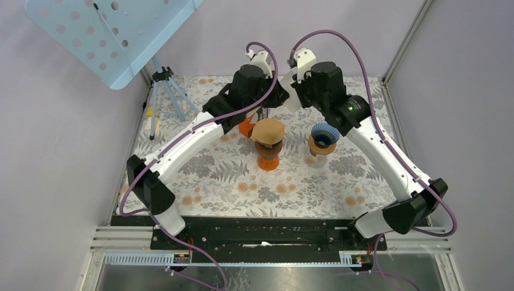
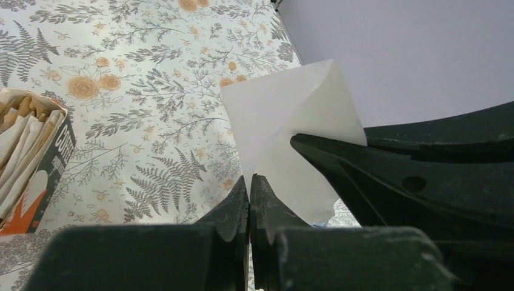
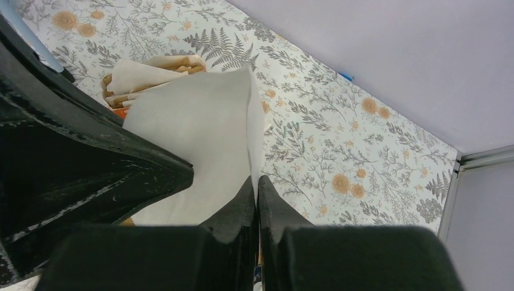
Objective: Place the coffee filter in the dripper
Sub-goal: Place the coffee filter in the coffee dripper.
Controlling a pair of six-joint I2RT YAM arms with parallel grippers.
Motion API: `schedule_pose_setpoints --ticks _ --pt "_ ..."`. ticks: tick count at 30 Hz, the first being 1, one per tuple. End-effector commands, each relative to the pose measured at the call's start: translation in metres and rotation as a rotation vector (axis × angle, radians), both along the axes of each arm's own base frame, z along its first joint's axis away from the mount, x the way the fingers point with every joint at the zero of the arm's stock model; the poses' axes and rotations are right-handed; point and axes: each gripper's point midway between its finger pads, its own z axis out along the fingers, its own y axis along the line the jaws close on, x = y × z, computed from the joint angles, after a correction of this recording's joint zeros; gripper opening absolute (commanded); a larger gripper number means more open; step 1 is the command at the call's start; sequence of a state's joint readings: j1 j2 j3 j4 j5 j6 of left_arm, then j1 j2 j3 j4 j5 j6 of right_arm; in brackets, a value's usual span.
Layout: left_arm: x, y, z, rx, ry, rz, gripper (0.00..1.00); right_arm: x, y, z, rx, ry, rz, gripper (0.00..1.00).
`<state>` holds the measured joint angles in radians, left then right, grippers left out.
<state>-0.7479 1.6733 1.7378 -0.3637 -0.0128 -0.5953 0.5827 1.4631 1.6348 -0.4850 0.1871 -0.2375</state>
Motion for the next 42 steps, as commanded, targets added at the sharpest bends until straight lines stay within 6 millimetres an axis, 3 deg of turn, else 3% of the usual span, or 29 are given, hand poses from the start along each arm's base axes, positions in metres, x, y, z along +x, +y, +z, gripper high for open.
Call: schedule_pose_setpoints --ticks 1,15,29,42 --pt "-0.003 0.015 0.038 -0.029 -0.115 0.040 0.00 0.001 -0.004 0.021 0.006 -0.071 -0.024 0.06" --pt "0.004 0.027 0.034 0.054 -0.172 0.091 0.00 0.000 -0.008 0.023 -0.001 -0.080 -0.036 0.00" --pt "0.008 0.031 0.030 0.094 -0.195 0.115 0.00 -0.001 -0.006 0.026 0.031 -0.075 -0.037 0.01" --pt "0.004 0.028 0.028 0.084 -0.187 0.092 0.00 -0.001 -0.009 0.026 0.036 -0.077 -0.043 0.13"
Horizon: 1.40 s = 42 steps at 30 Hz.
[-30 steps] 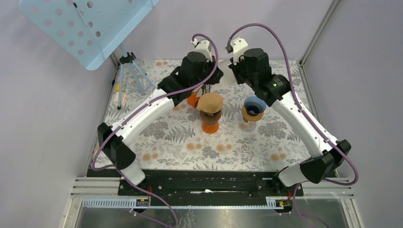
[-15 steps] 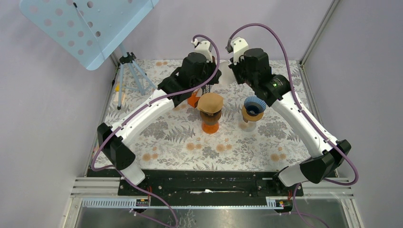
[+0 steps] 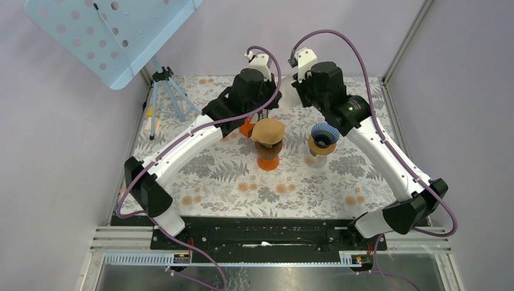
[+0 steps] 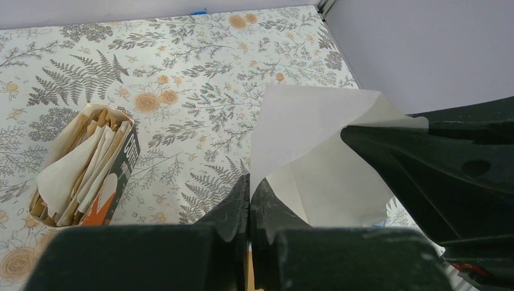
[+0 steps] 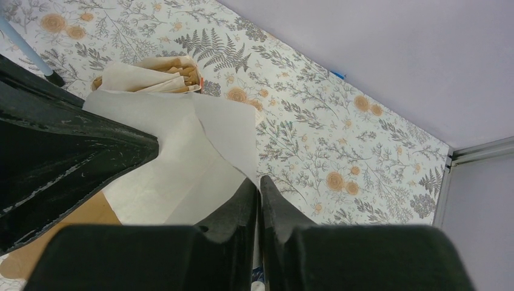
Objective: Place the coffee filter in the dripper
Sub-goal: Place the coffee filter in the coffee dripper.
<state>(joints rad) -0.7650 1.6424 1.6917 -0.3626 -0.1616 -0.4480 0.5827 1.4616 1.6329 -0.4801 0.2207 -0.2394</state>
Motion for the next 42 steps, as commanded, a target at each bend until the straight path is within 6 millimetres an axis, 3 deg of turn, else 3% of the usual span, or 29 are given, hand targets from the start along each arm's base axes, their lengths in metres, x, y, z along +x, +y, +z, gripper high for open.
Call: schedule_pose_setpoints --ticks 1,5,9,12,16,20,28,36,42 --pt "-0.005 0.005 0.037 -0.066 -0.085 0.001 0.00 -0.003 -0.004 0.024 0.045 -0.065 -0.015 0.14" --pt "-0.006 0.007 0.037 -0.063 -0.088 0.002 0.00 -0.003 -0.006 0.024 0.046 -0.067 -0.021 0.17" --pt "-0.006 0.006 0.038 -0.055 -0.101 -0.006 0.00 -0.005 -0.005 0.025 0.065 -0.060 -0.004 0.27" --pt "-0.005 0.005 0.040 -0.023 -0.134 -0.032 0.00 -0.015 0.001 0.027 0.120 -0.037 0.062 0.41" --pt "-0.006 0.001 0.040 0.061 -0.210 -0.111 0.00 -0.043 0.013 0.029 0.195 0.008 0.233 0.68" --pt "-0.007 -0.008 0.038 0.140 -0.259 -0.208 0.00 -0.068 0.005 0.029 0.220 0.026 0.319 0.83" --pt "-0.034 -0.047 0.021 0.255 -0.245 -0.589 0.04 -0.104 -0.031 0.016 0.218 0.031 0.333 0.87" --pt "-0.052 -0.074 0.003 0.232 -0.151 -0.833 0.04 -0.132 -0.066 -0.007 0.149 0.038 0.287 0.88" --pt "-0.063 -0.086 -0.011 0.220 -0.090 -0.942 0.05 -0.147 -0.079 -0.017 0.113 0.051 0.278 0.88"
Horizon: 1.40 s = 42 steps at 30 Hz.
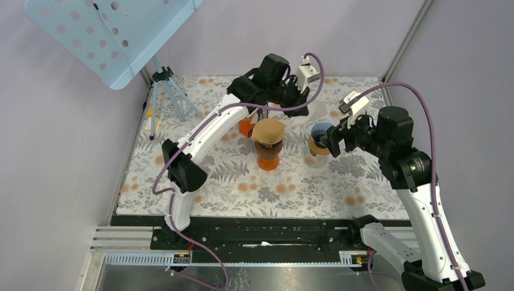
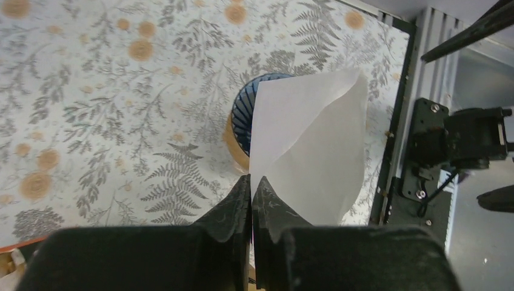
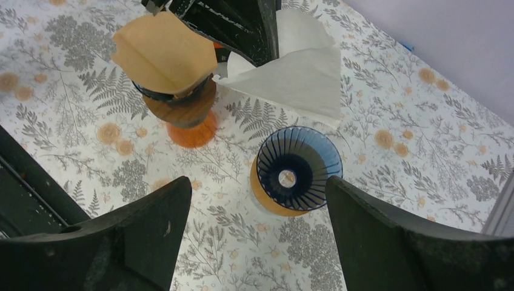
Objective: Place the coffee filter in the dripper
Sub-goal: Place the coffee filter in the coffee dripper.
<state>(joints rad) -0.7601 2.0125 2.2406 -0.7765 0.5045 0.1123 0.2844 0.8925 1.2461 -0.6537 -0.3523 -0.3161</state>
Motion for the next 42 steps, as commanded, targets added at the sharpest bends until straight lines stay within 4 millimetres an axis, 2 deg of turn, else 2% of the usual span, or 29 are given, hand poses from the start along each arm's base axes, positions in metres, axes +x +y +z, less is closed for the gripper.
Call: schedule_pose_setpoints --ticks 1,8,14,19,25,30,35,42 --pt "-0.021 -0.006 0.010 -0.021 0.025 -0.129 0.05 -0.010 -0.007 -0.004 -0.033 -0.006 0.018 0.88" --pt "-0.023 -0.010 -0.011 0.032 0.058 -0.128 0.08 -0.011 -0.016 -0.012 -0.053 -0.001 -0.013 0.88" --pt "-0.026 -0.021 -0.017 0.032 0.076 -0.139 0.13 -0.010 -0.020 -0.018 -0.064 0.009 -0.027 0.88" --pt "-0.028 -0.028 -0.021 0.042 0.079 -0.133 0.28 -0.009 -0.021 -0.020 -0.065 0.011 -0.033 0.88" --pt "-0.029 -0.033 -0.020 0.031 0.104 -0.122 0.35 -0.006 -0.024 -0.026 -0.070 0.021 -0.051 0.88" --pt "-0.027 -0.030 -0.023 0.044 0.110 -0.098 0.42 -0.003 -0.027 -0.028 -0.063 0.023 -0.084 0.88" --pt "-0.026 -0.027 -0.029 0.056 0.132 -0.073 0.44 0.002 -0.030 -0.029 -0.044 0.034 -0.119 0.87" --pt "-0.023 -0.028 -0.025 0.031 0.144 -0.049 0.45 0.012 -0.038 -0.028 -0.017 0.050 -0.192 0.87"
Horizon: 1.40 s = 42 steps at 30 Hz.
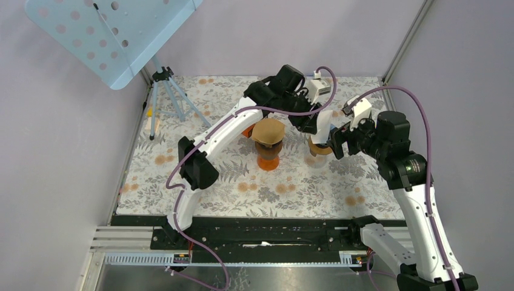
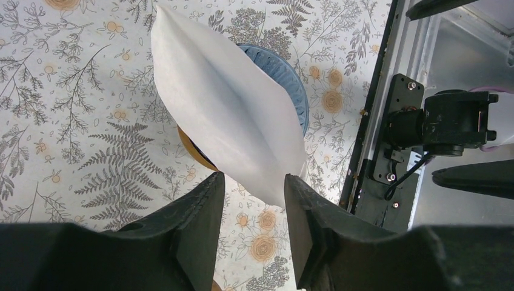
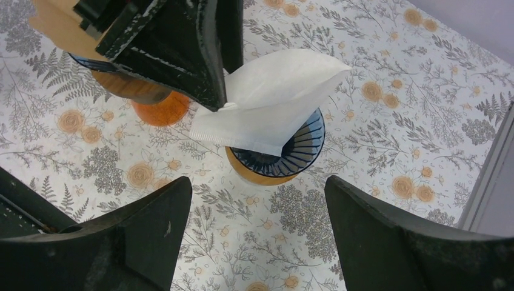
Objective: Place the coffee filter in the dripper
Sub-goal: Place the coffee filter in the coffee dripper.
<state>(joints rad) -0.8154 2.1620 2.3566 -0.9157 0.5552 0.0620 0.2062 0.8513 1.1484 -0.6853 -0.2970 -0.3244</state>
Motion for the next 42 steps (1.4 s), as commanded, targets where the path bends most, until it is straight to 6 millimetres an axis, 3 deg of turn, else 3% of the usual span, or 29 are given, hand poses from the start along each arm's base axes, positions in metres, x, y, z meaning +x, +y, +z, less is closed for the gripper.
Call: schedule_pose_setpoints --ticks 1,20,33,42 --pt "0.005 0.000 0.025 -0.063 -0.041 0.025 0.45 0.013 -0.008 0.011 0.034 -0.028 -0.076 0.87" --pt "0.016 -0.003 0.020 -0.119 0.092 0.078 0.35 0.042 -0.032 0.025 0.066 -0.040 -0.277 0.87" --pt "0.013 -0.007 0.008 -0.114 0.154 0.077 0.34 0.048 -0.032 0.022 0.066 -0.029 -0.289 0.87" --pt "0.012 -0.009 0.001 -0.109 0.141 0.047 0.14 0.053 -0.041 0.024 0.075 -0.017 -0.347 0.87"
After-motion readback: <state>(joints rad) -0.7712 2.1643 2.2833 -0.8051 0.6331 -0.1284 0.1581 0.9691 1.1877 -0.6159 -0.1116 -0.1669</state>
